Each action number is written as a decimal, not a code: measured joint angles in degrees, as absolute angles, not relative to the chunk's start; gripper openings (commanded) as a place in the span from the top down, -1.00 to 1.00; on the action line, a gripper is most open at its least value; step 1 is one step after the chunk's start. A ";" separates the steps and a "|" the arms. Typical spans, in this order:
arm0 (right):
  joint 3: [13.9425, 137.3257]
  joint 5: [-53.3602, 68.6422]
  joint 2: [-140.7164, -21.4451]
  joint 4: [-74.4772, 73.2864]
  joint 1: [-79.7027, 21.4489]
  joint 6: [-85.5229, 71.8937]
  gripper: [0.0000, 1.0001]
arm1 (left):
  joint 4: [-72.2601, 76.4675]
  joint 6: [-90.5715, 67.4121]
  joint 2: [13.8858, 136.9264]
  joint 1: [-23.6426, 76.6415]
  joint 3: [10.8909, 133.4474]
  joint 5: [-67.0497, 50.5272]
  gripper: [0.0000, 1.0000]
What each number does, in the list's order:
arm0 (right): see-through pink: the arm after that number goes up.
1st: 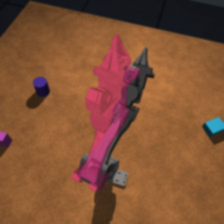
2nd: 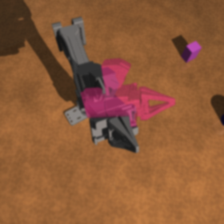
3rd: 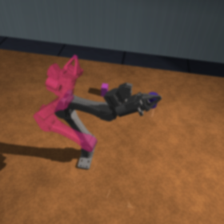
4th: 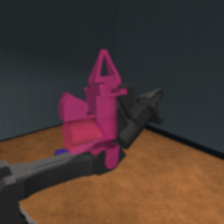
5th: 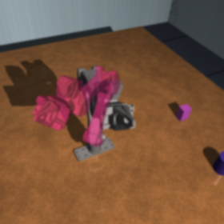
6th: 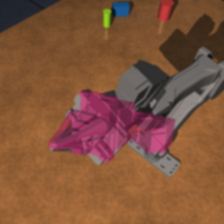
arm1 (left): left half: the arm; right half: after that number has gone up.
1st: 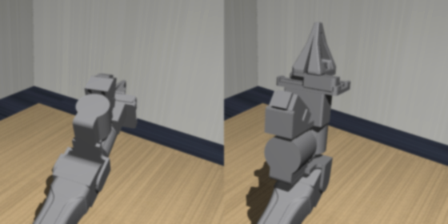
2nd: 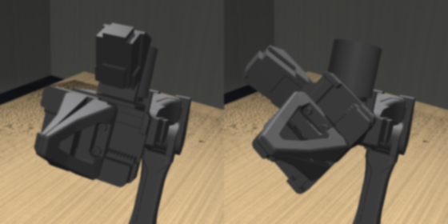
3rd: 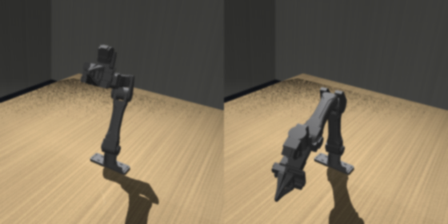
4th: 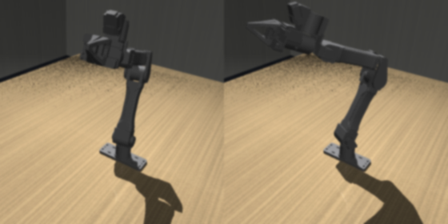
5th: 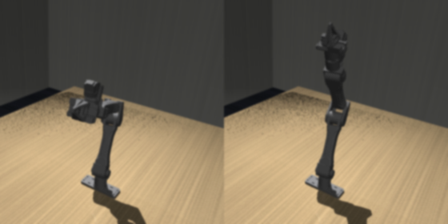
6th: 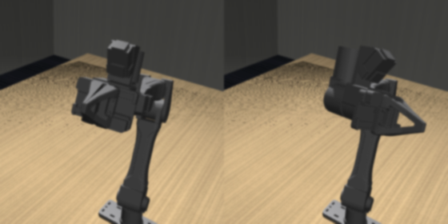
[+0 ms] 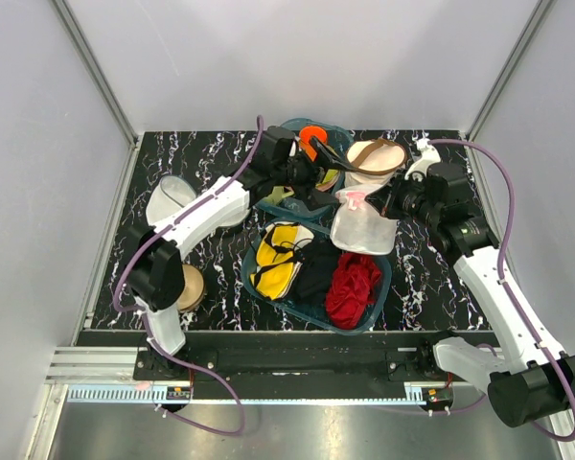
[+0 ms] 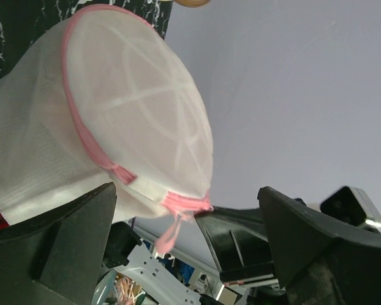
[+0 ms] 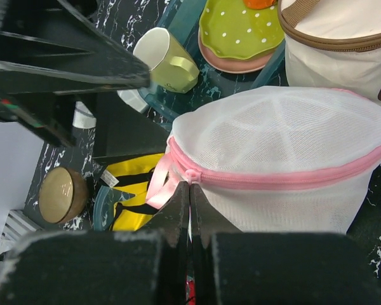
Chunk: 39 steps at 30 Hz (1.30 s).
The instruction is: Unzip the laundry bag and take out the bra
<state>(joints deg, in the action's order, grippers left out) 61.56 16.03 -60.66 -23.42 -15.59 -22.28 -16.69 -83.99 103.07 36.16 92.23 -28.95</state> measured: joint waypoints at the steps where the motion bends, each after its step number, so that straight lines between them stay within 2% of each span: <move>1: 61.41 16.03 -60.64 -23.40 -15.59 -22.31 1.00 | -16.38 -84.05 104.03 36.29 92.33 -29.10 -0.89; 3: 61.06 16.05 -60.53 -23.40 -15.59 -22.31 1.00 | -16.29 -84.09 105.38 36.51 92.38 -29.34 -0.85; 7: 60.71 16.10 -60.18 -23.49 -15.59 -22.31 1.00 | -16.01 -84.49 107.46 36.88 92.55 -29.89 -0.44; 8: 60.71 16.08 -60.01 -23.51 -15.59 -22.31 1.00 | -15.86 -84.51 107.85 36.95 92.86 -30.15 -0.10; 10: 60.71 15.97 -59.31 -23.73 -15.59 -22.28 1.00 | -15.84 -84.49 108.64 37.06 93.86 -30.59 0.40; 11: 60.71 15.90 -58.85 -23.90 -15.59 -22.24 1.00 | -15.70 -84.07 108.97 37.15 94.54 -30.81 0.93; 12: 60.71 15.57 -58.35 -24.05 -15.59 -22.13 1.00 | -15.64 -84.20 109.16 37.17 95.04 -30.94 1.00; 22: 61.58 7.35 -53.56 -30.61 -14.55 -18.63 1.00 | -12.21 -82.98 109.27 35.97 97.12 -34.48 1.00; 28: 58.76 7.09 -52.42 -31.29 -6.76 -19.55 1.00 | -12.86 -80.16 109.10 33.15 98.24 -35.92 1.00; 37: 61.36 13.28 -51.05 -30.33 -5.78 -21.91 1.00 | -22.17 -69.71 116.81 33.21 122.13 -36.27 1.00; 38: 62.02 14.04 -50.63 -29.85 -5.61 -22.35 1.00 | -22.79 -68.71 117.95 33.21 124.16 -36.16 0.81; 39: 62.48 14.59 -50.28 -29.36 -5.50 -22.76 1.00 | -23.49 -67.68 119.59 33.21 126.50 -36.07 -0.01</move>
<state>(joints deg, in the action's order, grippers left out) 62.48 14.59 -50.28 -29.36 -5.50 -22.76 -23.49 -67.68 119.59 33.21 126.50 -36.07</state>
